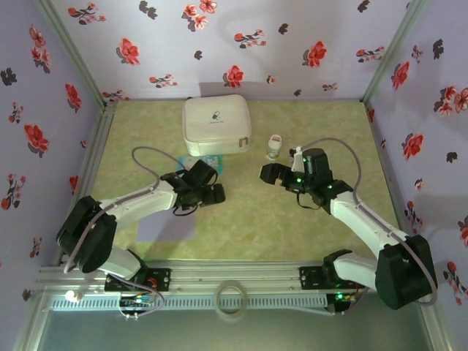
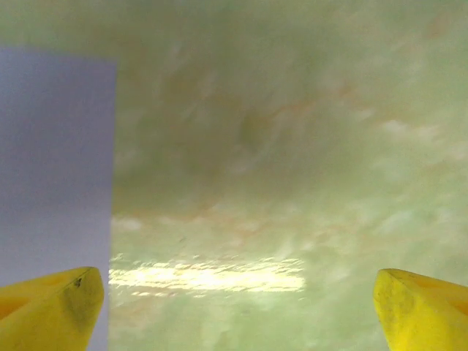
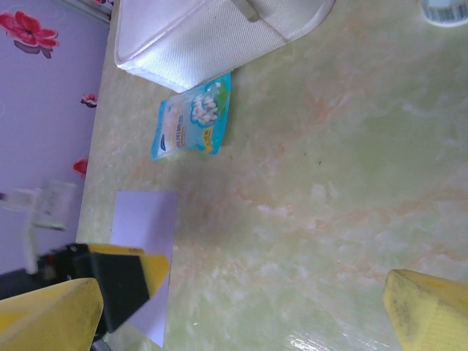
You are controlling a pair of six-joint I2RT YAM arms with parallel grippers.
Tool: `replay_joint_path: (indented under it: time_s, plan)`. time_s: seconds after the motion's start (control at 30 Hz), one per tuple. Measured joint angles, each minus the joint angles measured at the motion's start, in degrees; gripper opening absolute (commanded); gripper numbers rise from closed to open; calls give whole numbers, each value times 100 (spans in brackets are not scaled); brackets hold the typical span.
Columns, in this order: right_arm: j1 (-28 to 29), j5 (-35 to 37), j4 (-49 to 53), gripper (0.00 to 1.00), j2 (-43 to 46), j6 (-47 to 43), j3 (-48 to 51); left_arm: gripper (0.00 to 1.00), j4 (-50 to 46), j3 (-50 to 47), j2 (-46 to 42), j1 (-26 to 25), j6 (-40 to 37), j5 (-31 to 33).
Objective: Fold a paper plane with a square sheet of paper (pick it up from the middle)
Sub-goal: Move the square sheet of paper to the center of the table.
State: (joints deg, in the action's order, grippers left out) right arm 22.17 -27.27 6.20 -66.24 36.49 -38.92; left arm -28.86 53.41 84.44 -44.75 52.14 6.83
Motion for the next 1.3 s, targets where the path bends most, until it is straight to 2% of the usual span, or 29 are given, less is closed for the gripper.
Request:
replay_joint_path:
  time_s: [0.1, 0.23, 0.43, 0.6, 0.9, 1.1, 1.3]
  plan:
    - [133, 11, -31, 99, -52, 33, 44, 97, -262, 133, -188, 4, -85, 426]
    - [321, 28, -149, 99, -164, 127, 63, 97, -778, -258, -487, 422, -293, 667]
    - [533, 70, -267, 99, -358, 166, 63, 97, -1222, -855, -621, 1099, -632, 758]
    - [634, 125, -295, 99, -481, 170, 61, 97, -1237, -999, -533, 1329, -866, 752]
    - [675, 236, -310, 99, -481, 234, 48, 97, -1174, -833, 188, 1145, -992, 625]
    - [675, 400, -299, 99, -435, 232, 31, 96, -994, -553, 516, 699, -925, 483]
    - [675, 682, -81, 99, -372, 208, 31, 96, -682, 90, 1158, 24, -581, 120]
